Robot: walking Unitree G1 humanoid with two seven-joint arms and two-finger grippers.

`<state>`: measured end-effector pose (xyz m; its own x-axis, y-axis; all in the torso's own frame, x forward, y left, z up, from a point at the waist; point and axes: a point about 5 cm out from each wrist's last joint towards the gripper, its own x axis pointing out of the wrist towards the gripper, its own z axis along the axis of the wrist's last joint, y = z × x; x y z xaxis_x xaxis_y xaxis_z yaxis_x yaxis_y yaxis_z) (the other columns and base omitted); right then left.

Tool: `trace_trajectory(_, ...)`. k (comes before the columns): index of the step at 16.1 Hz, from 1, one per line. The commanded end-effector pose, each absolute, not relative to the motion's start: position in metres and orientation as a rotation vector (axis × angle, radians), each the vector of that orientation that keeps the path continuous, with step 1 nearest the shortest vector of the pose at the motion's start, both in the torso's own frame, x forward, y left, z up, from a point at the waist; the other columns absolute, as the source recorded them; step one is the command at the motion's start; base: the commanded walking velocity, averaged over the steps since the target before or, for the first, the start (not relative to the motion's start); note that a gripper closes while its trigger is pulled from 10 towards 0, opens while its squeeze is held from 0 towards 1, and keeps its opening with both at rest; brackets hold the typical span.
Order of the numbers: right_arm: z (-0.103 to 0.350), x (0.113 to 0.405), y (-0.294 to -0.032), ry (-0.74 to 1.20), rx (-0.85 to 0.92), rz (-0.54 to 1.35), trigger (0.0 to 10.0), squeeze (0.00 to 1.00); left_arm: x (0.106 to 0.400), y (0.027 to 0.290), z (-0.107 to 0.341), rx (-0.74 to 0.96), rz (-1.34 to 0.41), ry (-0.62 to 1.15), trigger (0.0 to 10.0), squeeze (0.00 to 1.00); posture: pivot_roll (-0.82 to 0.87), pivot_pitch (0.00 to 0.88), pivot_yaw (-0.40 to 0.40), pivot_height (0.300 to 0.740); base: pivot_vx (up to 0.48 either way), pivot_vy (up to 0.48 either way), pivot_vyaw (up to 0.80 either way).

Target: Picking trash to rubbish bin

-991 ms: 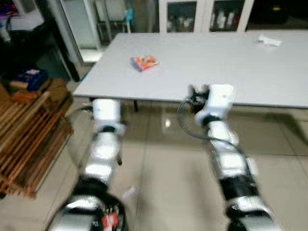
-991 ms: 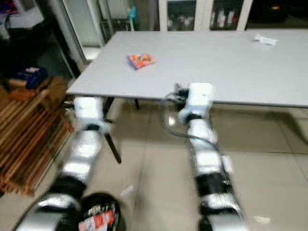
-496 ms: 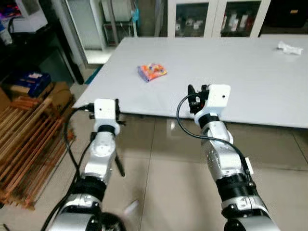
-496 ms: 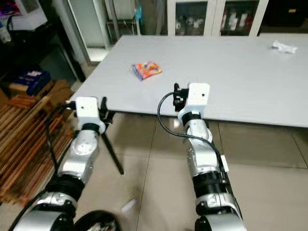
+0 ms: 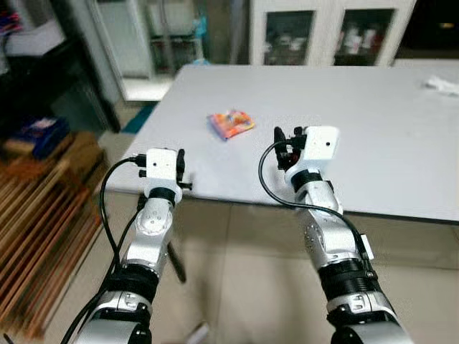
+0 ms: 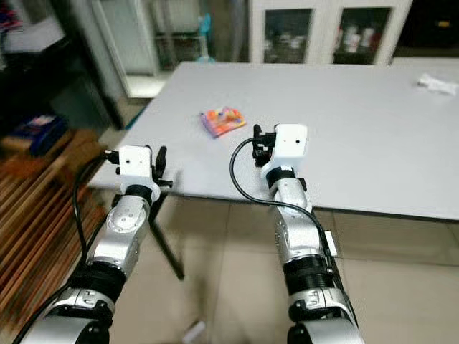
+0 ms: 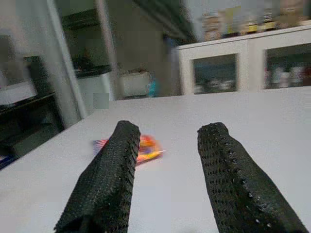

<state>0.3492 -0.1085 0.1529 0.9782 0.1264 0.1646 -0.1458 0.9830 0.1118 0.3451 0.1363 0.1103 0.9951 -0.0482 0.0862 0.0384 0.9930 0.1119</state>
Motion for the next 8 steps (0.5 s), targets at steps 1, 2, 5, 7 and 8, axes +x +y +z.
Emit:
trace_trajectory(1, 0.1542, 0.3507, -0.119, -0.158, 0.128, 0.105, 10.0, 0.0, 0.3459, 0.1215, 0.1175, 0.108, -0.104, -0.123, 10.0, 0.0, 0.0, 0.0, 0.079, 0.74, 0.48, 0.0, -0.8)
trace_trajectory(2, 0.1544, 0.3505, -0.1191, -0.163, 0.126, 0.103, 10.0, 0.0, 0.3458, 0.1221, 0.1173, 0.108, -0.104, -0.122, 10.0, 0.0, 0.0, 0.0, 0.08, 0.74, 0.48, 0.0, 0.0)
trace_trajectory(5, 0.1543, 0.35, -0.1186, -0.166, 0.126, 0.104, 10.0, 0.0, 0.3458, 0.1237, 0.1172, 0.106, -0.101, -0.121, 10.0, 0.0, 0.0, 0.0, 0.081, 0.74, 0.48, 0.0, 0.0)
trace_trajectory(7, 0.1542, 0.3499, -0.1185, -0.165, 0.125, 0.104, 10.0, 0.0, 0.3458, 0.1238, 0.1174, 0.108, -0.102, -0.122, 10.0, 0.0, 0.0, 0.0, 0.081, 0.74, 0.48, 0.0, 0.0)
trace_trajectory(8, 0.1541, 0.3499, -0.1188, -0.165, 0.125, 0.103, 10.0, 0.0, 0.3458, 0.1235, 0.1176, 0.108, -0.102, -0.122, 10.0, 0.0, 0.0, 0.0, 0.081, 0.74, 0.48, 0.0, 0.0)
